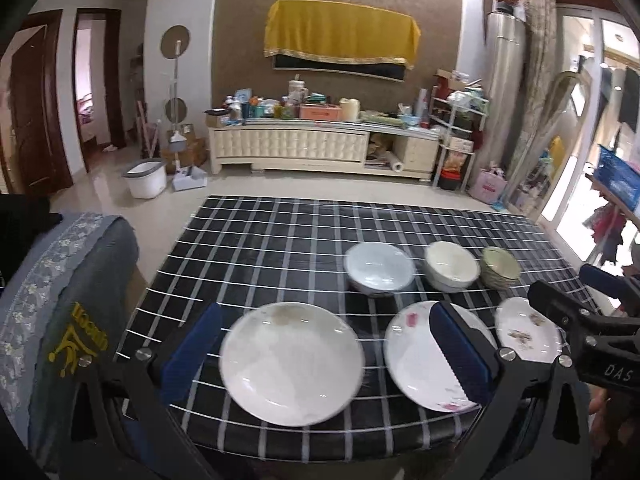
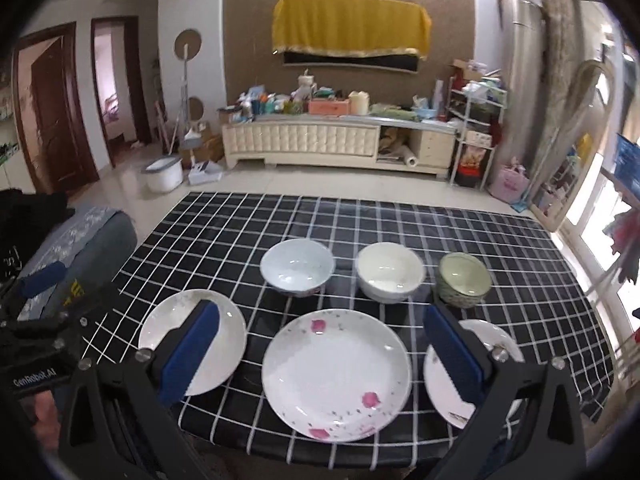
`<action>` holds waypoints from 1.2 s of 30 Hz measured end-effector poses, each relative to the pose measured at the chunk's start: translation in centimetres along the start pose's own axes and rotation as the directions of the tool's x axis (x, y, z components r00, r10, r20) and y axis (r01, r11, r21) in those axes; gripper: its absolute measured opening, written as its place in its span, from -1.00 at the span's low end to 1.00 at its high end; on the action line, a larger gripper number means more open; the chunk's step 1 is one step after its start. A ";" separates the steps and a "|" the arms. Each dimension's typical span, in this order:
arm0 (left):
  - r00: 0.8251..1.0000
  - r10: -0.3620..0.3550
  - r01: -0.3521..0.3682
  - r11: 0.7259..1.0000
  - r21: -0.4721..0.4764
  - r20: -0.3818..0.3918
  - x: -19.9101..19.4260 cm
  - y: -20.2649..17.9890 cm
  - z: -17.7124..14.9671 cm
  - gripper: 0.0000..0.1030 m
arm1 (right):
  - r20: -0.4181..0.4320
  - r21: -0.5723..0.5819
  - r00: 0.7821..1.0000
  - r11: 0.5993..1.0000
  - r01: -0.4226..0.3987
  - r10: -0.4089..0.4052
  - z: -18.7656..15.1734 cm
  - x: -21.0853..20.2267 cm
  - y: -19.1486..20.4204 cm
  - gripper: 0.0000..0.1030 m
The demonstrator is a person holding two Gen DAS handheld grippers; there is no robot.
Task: Organize plates and bowls
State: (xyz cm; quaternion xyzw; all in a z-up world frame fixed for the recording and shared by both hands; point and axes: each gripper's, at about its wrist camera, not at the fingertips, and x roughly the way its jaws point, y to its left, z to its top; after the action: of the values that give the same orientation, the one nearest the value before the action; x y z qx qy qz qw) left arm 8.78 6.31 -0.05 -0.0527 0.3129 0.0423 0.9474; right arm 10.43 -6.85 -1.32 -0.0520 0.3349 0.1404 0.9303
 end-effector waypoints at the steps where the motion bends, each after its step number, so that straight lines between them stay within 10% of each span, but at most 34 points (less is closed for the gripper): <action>1: 1.000 0.009 -0.009 1.000 -0.004 -0.007 0.4 0.6 0.1 1.00 | -0.009 -0.004 1.000 1.000 -0.015 0.015 0.2 0.6 0.4 1.00; 19: 0.975 0.083 -0.103 0.991 -0.090 -0.205 8.6 8.3 -4.0 0.99 | -0.253 -0.168 0.962 0.974 -0.152 0.106 -2.0 11.7 7.4 0.66; 36: 0.911 0.046 -0.114 0.983 -0.143 -0.410 15.3 11.9 -8.3 0.28 | -0.402 -0.159 0.911 0.973 -0.168 0.092 -4.3 18.7 9.0 0.24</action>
State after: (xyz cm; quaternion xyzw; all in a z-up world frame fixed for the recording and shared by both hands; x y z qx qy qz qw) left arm 14.76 17.82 -16.70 -0.1251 0.4994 0.0951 0.8520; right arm 18.87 5.19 -16.58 -0.1451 0.5020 0.2202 0.8237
